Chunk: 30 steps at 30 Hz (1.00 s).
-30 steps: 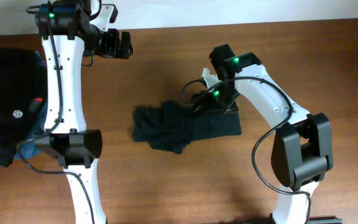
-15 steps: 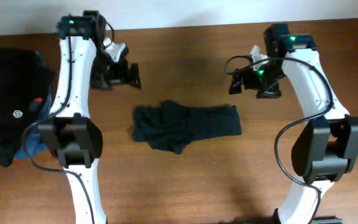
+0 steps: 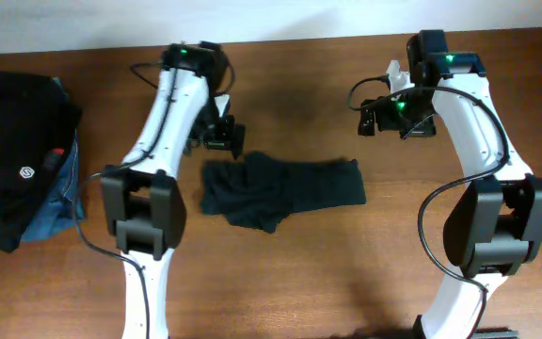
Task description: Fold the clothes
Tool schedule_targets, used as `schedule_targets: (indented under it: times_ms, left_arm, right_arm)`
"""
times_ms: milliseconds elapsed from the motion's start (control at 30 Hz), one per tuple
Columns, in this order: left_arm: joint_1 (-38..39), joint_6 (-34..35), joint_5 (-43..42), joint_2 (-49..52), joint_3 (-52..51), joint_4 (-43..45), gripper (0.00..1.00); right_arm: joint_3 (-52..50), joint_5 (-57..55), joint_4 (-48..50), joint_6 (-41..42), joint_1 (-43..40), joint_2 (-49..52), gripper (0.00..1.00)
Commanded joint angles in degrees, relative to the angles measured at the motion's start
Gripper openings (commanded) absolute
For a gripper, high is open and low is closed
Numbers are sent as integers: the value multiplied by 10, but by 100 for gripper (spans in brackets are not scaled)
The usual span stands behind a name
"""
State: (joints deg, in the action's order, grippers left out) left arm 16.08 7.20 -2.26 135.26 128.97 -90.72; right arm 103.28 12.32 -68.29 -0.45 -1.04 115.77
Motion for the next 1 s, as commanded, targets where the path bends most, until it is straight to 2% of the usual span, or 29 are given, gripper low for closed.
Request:
schedule_targets:
  times_ms: [0, 133, 200, 367, 433, 600, 700, 833, 967]
  left_arm:
    - [57, 99, 176, -82, -5, -3, 99]
    - [86, 128, 216, -177, -5, -47, 99]
    - [86, 143, 205, -209, -10, -60, 99]
    - [84, 191, 177, -281, -111, -54, 99]
    - [84, 203, 173, -299, -178, -20, 99]
    - [73, 196, 112, -318, -372, 182, 99]
    - [26, 150, 0, -318, -465, 306, 99]
    - [-51, 137, -58, -318, -515, 356, 99]
    - [-79, 96, -66, -317, -537, 367, 99]
  right_arm:
    - [9, -43, 2, -13, -2, -2, 99]
    - [9, -39, 11, -10, -2, -2, 99]
    - [9, -38, 13, -10, -2, -2, 99]
    - [9, -38, 9, -10, -2, -2, 99]
    - [9, -38, 9, -10, -2, -2, 99]
    - [9, -38, 2, -10, -2, -2, 99]
    - [9, -40, -6, -10, -2, -2, 99]
    - [9, -40, -14, -10, -2, -2, 99]
    - [9, -40, -15, -10, -2, -2, 99]
